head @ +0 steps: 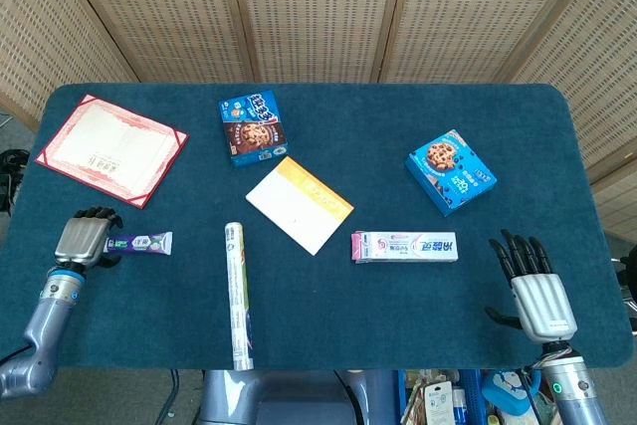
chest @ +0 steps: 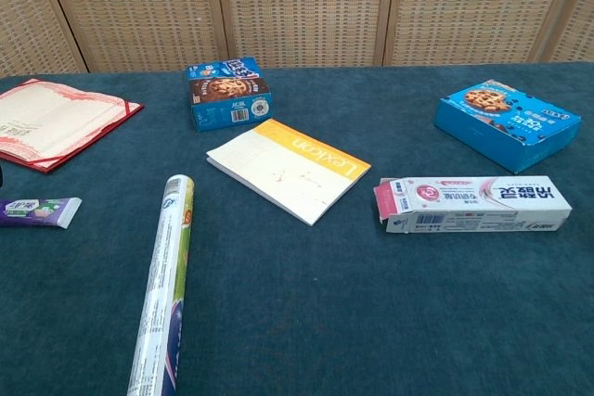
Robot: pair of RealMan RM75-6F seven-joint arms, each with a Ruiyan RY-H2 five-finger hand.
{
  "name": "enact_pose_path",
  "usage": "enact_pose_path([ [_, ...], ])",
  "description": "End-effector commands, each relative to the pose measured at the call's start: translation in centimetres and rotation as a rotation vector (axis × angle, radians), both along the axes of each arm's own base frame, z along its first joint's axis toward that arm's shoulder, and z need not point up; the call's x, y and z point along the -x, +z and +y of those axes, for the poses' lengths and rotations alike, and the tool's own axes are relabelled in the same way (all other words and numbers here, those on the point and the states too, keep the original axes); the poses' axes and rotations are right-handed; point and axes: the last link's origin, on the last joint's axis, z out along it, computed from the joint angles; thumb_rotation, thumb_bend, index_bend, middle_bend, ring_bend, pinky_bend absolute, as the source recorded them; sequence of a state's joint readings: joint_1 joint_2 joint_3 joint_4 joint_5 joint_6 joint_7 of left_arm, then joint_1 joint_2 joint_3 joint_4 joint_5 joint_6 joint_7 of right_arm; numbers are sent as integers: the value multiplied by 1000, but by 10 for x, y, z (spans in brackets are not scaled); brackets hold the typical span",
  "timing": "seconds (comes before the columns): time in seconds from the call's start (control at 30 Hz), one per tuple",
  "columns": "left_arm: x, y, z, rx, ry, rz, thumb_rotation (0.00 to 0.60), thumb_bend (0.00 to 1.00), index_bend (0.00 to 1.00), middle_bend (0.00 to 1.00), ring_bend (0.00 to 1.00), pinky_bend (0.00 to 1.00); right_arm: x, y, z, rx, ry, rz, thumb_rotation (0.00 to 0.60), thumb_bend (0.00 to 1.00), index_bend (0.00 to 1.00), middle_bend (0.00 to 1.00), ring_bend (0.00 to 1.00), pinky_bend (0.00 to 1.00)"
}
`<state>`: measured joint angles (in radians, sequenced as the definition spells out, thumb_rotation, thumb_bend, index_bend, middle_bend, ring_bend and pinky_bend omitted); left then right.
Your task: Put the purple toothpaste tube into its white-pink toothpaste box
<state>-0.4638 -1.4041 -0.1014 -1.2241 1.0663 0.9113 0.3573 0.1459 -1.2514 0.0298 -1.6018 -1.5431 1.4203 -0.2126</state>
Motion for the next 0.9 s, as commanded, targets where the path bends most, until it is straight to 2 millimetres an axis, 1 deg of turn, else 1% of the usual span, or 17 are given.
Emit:
enact_pose_path([
  [0.03,1,1,1,-2,0,11,600,234,358,237,157,192,0,0,0,0,1,-1,600,0,0,0,0,0],
  [0.2,4,1,2,1,16,16,600,234,359,237,157,192,0,0,1,-1,3,0,600,0,0,0,0,0],
  [0.3,6,-4,2,9,23,19,600,234,365,239,159,192,-1,0,0,-3,4,2,600,0,0,0,0,0],
  [0.4,6,-9,1,20,26,17,600,234,390,259,183,205,-1,-1,1,-2,5,1,600,0,0,0,0,0],
  [0.47,6,-12,1,20,24,15,600,234,434,295,219,230,-1,-1,1,-1,5,0,600,0,0,0,0,0],
  [0.63,3,-15,2,-4,-2,11,600,240,607,449,344,324,0,-1,0,3,3,-2,600,0,0,0,0,0],
  [0.7,3,-15,2,-12,-11,13,600,254,656,492,379,349,0,-1,1,2,3,-1,600,0,0,0,0,0],
  [0.83,4,-16,2,-25,-19,11,600,276,728,553,426,384,0,-2,1,1,1,2,600,0,0,0,0,0],
  [0.9,4,-16,3,-33,-27,10,600,287,748,569,440,394,0,-2,0,0,-1,1,600,0,0,0,0,0],
])
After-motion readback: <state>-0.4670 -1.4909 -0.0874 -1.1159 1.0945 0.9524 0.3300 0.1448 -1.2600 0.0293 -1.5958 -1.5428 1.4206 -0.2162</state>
